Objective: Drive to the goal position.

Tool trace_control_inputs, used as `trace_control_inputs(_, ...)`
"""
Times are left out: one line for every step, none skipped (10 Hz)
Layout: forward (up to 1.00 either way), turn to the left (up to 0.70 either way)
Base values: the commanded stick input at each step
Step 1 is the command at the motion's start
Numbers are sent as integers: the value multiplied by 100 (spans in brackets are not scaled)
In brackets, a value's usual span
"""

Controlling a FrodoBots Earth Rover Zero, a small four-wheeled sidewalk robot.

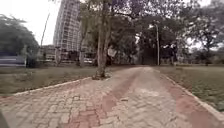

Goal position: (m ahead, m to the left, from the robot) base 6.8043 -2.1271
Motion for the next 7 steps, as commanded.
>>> trace_control_inputs(70,0)
trace_control_inputs(70,0)
trace_control_inputs(70,-9)
trace_control_inputs(70,-27)
trace_control_inputs(70,-34)
trace_control_inputs(70,-34)
trace_control_inputs(70,-20)
